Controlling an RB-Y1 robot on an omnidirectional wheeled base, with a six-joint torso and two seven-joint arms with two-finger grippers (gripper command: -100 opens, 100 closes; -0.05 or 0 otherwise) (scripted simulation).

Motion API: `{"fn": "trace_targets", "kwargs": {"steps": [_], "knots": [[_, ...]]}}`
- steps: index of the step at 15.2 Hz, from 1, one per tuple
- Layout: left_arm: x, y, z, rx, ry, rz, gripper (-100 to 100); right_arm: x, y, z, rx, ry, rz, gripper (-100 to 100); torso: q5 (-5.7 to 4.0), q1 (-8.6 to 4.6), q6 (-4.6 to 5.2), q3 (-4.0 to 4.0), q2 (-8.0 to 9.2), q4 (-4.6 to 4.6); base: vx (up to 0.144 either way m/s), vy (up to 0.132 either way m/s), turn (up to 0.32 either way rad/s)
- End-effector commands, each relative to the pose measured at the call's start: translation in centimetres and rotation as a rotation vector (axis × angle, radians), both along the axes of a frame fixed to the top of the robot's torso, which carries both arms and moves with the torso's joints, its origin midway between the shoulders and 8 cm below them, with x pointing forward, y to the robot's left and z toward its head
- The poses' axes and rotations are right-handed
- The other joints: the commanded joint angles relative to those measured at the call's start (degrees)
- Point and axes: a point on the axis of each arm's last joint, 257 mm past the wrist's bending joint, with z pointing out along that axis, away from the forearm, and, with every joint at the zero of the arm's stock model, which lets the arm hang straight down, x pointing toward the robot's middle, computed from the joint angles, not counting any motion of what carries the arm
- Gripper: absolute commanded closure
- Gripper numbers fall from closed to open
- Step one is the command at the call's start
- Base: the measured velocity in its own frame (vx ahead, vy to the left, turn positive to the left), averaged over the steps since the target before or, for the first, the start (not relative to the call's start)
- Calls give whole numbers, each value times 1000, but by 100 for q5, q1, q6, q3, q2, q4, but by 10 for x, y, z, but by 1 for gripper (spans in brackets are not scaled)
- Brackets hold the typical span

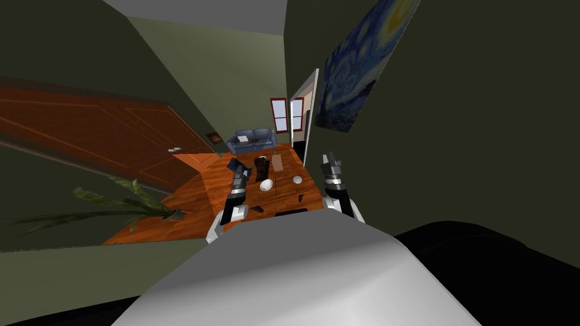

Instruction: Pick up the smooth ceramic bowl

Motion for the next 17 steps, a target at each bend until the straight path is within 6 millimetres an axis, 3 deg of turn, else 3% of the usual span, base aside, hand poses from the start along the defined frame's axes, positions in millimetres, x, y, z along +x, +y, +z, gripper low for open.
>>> {"fn": "trace_targets", "kwargs": {"steps": [1,10,17], "knots": [[11,13,-19,-12,55,8,-100,0,0,0,0,0,0,0,0,0,0,0,0,0,-19,17,-198],[36,52,-84,-59,221,53,-100,0,0,0,0,0,0,0,0,0,-3,0,-1,0,-17,14,-104],[44,88,-149,-110,372,112,-100,0,0,0,0,0,0,0,-1,-4,0,0,0,0,-20,7,-110]]}}
